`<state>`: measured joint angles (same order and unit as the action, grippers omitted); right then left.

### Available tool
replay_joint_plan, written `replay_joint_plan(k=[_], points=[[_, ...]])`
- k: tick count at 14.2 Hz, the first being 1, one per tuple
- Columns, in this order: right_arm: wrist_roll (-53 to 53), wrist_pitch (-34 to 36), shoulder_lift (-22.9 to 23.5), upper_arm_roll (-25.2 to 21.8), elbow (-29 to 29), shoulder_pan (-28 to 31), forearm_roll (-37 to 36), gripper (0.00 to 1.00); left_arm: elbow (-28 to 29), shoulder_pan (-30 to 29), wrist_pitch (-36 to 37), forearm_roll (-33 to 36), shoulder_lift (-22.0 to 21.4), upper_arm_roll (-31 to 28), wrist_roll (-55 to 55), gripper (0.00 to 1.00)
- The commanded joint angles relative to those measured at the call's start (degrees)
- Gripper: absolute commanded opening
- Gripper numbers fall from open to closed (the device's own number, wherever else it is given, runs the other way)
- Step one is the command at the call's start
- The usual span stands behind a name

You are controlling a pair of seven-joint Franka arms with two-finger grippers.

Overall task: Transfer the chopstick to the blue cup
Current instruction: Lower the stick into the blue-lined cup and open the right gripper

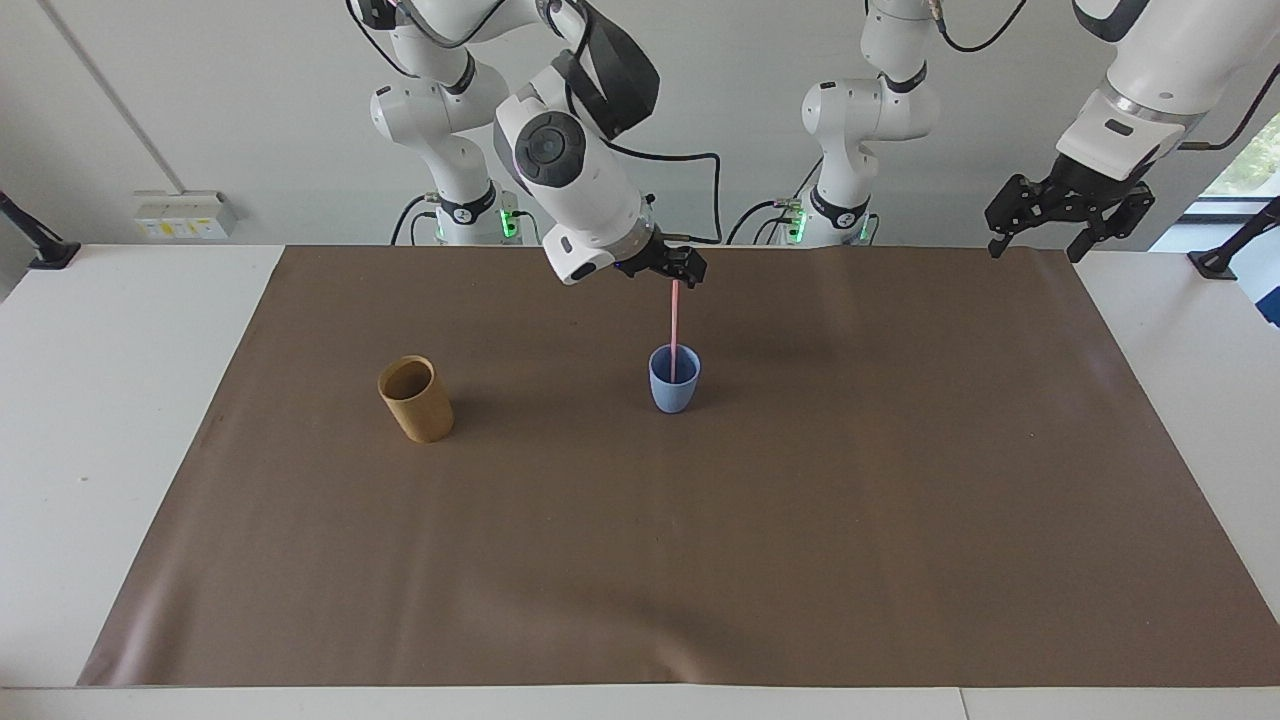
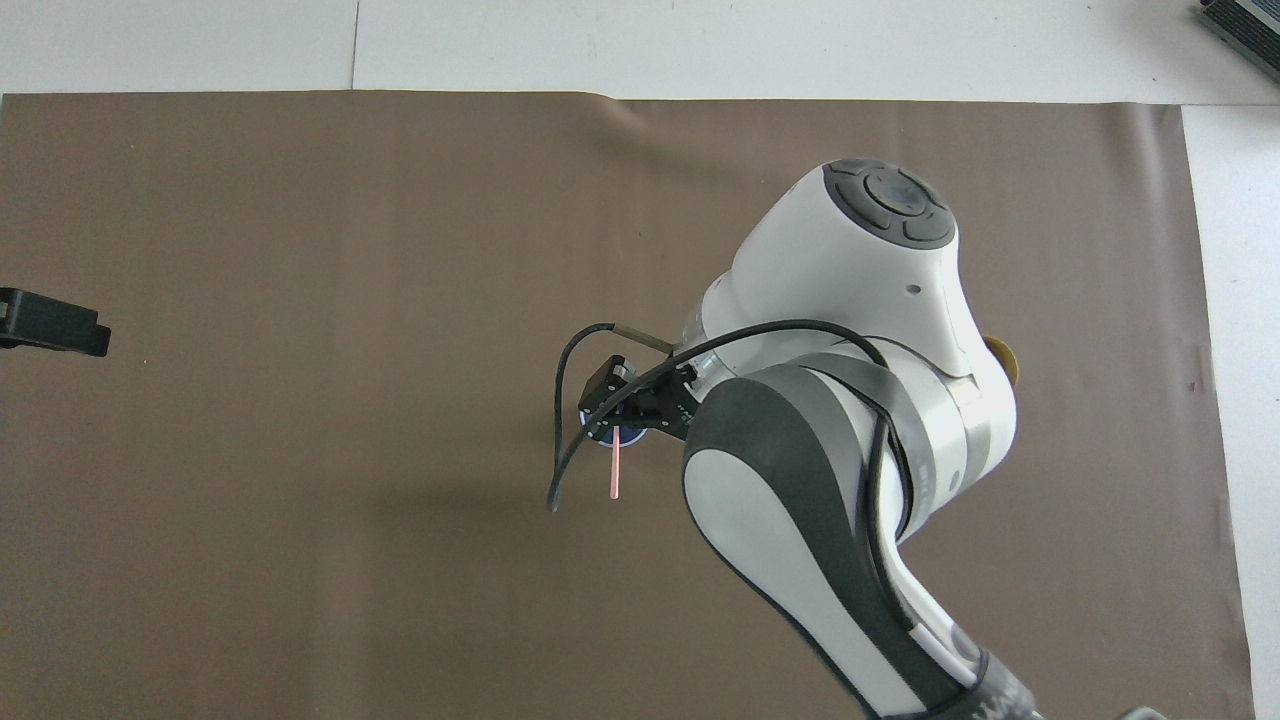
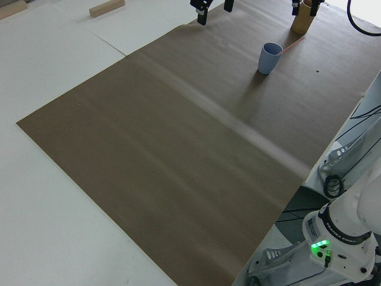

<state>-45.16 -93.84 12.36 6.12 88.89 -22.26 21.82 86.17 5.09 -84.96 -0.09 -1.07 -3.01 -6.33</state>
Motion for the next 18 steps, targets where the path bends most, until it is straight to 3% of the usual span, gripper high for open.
replay_joint_plan(k=[1,7,14,18], points=[[4.1,1.12,-4.88,0.29,0.23,1.25,-9.66,1.0,-0.56,-0.78,1.12,0.79,-0.42,0.72,0.0,1.0],[14.04,0.33,-8.58,0.03,0.23,8.62,-20.84,1.0,-0.56,-0.78,1.12,0.79,-0.42,0.72,0.0,1.0],[20.63,2.43,-11.66,-0.23,0.06,16.71,-24.02,1.0,-0.48,-0.78,1.12,0.79,-0.42,0.72,0.0,1.0],[27.55,4.81,-13.5,-5.58,0.06,16.1,-24.55,1.0,-0.48,-0.78,1.12,0.79,-0.42,0.72,0.0,1.0]])
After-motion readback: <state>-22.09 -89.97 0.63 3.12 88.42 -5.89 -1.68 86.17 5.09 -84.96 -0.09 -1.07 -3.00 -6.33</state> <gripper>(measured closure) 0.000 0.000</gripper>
